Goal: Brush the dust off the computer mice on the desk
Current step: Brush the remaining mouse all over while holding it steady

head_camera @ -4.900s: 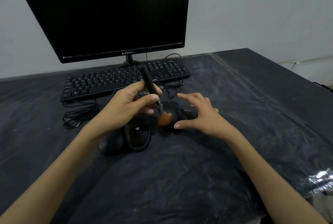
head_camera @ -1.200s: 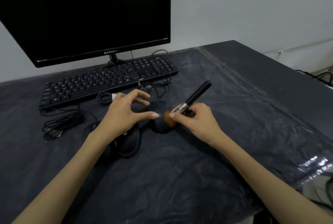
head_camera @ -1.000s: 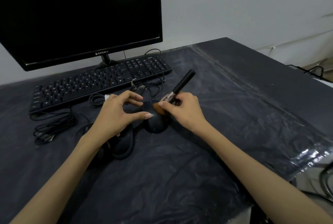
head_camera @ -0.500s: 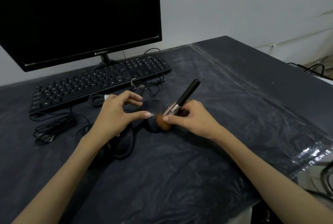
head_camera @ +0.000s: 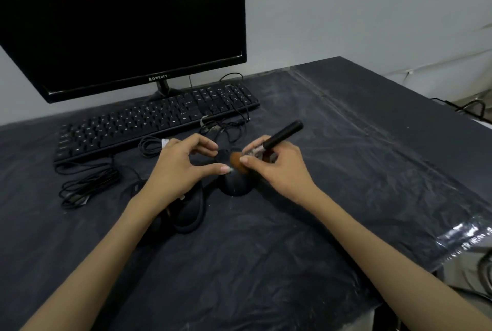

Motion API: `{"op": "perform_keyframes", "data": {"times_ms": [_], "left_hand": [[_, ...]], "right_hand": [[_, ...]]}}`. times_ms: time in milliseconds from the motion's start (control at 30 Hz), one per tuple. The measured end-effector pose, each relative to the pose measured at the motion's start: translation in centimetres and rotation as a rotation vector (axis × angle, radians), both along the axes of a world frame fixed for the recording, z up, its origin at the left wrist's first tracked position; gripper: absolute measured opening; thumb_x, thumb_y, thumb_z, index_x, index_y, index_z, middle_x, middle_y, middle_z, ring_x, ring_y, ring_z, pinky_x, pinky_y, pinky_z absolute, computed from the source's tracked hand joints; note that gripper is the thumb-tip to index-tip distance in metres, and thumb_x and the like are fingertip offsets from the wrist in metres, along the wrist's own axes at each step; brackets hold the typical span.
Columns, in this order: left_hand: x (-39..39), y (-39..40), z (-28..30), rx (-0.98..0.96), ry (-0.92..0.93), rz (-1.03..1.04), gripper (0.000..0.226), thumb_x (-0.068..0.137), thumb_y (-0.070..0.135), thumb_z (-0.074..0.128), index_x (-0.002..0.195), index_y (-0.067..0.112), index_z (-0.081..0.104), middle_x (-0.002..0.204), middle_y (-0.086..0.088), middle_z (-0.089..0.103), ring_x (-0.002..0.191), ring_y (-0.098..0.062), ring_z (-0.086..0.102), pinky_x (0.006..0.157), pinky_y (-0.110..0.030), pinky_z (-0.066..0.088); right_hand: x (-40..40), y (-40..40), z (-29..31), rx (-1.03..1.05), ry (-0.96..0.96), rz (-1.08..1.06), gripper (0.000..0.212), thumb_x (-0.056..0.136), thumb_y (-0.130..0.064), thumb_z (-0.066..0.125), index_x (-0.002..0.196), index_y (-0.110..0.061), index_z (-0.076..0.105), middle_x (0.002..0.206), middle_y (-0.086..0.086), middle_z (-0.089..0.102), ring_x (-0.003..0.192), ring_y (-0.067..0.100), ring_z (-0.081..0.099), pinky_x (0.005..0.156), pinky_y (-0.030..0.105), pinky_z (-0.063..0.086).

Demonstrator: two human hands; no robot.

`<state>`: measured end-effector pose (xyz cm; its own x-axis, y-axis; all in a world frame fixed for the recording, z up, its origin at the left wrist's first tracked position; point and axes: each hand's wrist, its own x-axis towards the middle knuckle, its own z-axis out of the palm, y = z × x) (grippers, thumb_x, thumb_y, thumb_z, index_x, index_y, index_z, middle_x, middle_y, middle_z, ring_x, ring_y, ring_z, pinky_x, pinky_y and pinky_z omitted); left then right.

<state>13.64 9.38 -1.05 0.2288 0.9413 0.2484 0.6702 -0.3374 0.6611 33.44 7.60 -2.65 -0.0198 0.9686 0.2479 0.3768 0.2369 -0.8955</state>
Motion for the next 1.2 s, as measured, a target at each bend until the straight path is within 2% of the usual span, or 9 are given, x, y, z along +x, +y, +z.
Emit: {"op": "perform_keyframes", "data": {"times_ms": [100,233,367,533,767,900,1000,1133,1200], "left_hand": [[0.0,0.0,0.0,-0.014,-0.008,0.002,0.048,0.055,0.049,0.078,0.094,0.022,0.066,0.089,0.014,0.070,0.096,0.008,0.055,0.082,-0.002,0.031],[-0.1,0.0,-0.1,-0.026,-0.008,0.012,0.053,0.052,0.055,0.074,0.094,0.023,0.066,0.089,0.014,0.070,0.102,-0.008,0.059,0.093,-0.023,0.039],[-0.5,0.1,-0.2,-0.029,0.026,0.001,0.046,0.059,0.054,0.074,0.095,0.027,0.066,0.090,0.018,0.070,0.104,-0.012,0.058,0.097,-0.030,0.040],[-1.0,0.5,0.5,-0.069,0.055,-0.081,0.019,0.088,0.020,0.064,0.106,0.015,0.067,0.100,0.006,0.072,0.087,0.021,0.056,0.076,0.006,0.029],[-1.2,0.7,0.2,-0.060,0.043,-0.110,0.019,0.093,0.012,0.056,0.109,0.011,0.066,0.102,0.006,0.071,0.084,0.028,0.052,0.073,0.009,0.027],[-1.3,0.8,0.0,-0.051,0.048,-0.118,0.018,0.092,0.013,0.058,0.108,0.013,0.066,0.102,0.006,0.071,0.086,0.026,0.053,0.073,0.010,0.026],[-1.3,1.0,-0.2,-0.021,0.063,-0.113,0.017,0.090,0.015,0.062,0.106,0.016,0.067,0.100,0.008,0.072,0.091,0.018,0.057,0.080,0.004,0.032],[-1.5,1.4,-0.7,0.001,0.077,-0.104,0.019,0.086,0.023,0.067,0.104,0.025,0.067,0.097,0.015,0.072,0.102,-0.003,0.062,0.101,-0.034,0.042],[-1.6,1.4,-0.5,0.010,0.123,-0.113,0.025,0.081,0.033,0.071,0.104,0.032,0.064,0.097,0.021,0.070,0.108,-0.010,0.058,0.101,-0.039,0.039]], "right_hand": [[0.3,-1.6,-0.1,0.010,-0.031,0.058,0.008,0.077,-0.015,0.077,0.083,-0.017,0.072,0.077,-0.011,0.067,0.075,-0.002,0.063,0.069,0.008,0.045],[0.5,-3.1,-0.3,-0.040,-0.197,0.236,0.009,0.075,-0.015,0.079,0.082,-0.018,0.073,0.074,-0.017,0.065,0.080,-0.006,0.060,0.077,0.008,0.042],[1.0,-2.4,0.4,-0.029,-0.011,0.143,0.008,0.077,-0.015,0.078,0.082,-0.018,0.072,0.080,-0.005,0.071,0.079,0.005,0.065,0.076,0.017,0.049],[-0.1,-1.1,0.6,0.053,0.017,-0.090,0.008,0.076,-0.016,0.078,0.081,-0.020,0.073,0.079,-0.008,0.070,0.072,-0.002,0.061,0.067,0.009,0.042],[-1.7,-3.4,-1.1,0.154,-0.404,0.210,0.009,0.077,-0.028,0.075,0.085,-0.030,0.071,0.086,-0.011,0.068,0.088,0.003,0.052,0.083,0.023,0.044],[-0.8,-2.1,0.0,0.087,-0.112,0.042,0.009,0.075,-0.018,0.078,0.081,-0.022,0.073,0.083,-0.011,0.069,0.084,0.002,0.061,0.078,0.020,0.048],[-0.2,-1.0,0.3,0.072,-0.112,-0.069,0.009,0.076,-0.020,0.077,0.080,-0.025,0.071,0.087,-0.003,0.070,0.082,0.004,0.061,0.071,0.016,0.046],[0.1,-0.7,0.3,0.072,-0.055,-0.173,0.014,0.077,-0.019,0.076,0.075,-0.030,0.068,0.080,-0.011,0.069,0.080,-0.001,0.062,0.072,0.011,0.046],[0.4,-0.8,0.2,0.057,-0.011,-0.200,0.015,0.078,-0.018,0.076,0.076,-0.030,0.067,0.077,-0.013,0.067,0.076,-0.005,0.060,0.069,0.006,0.044]]}}
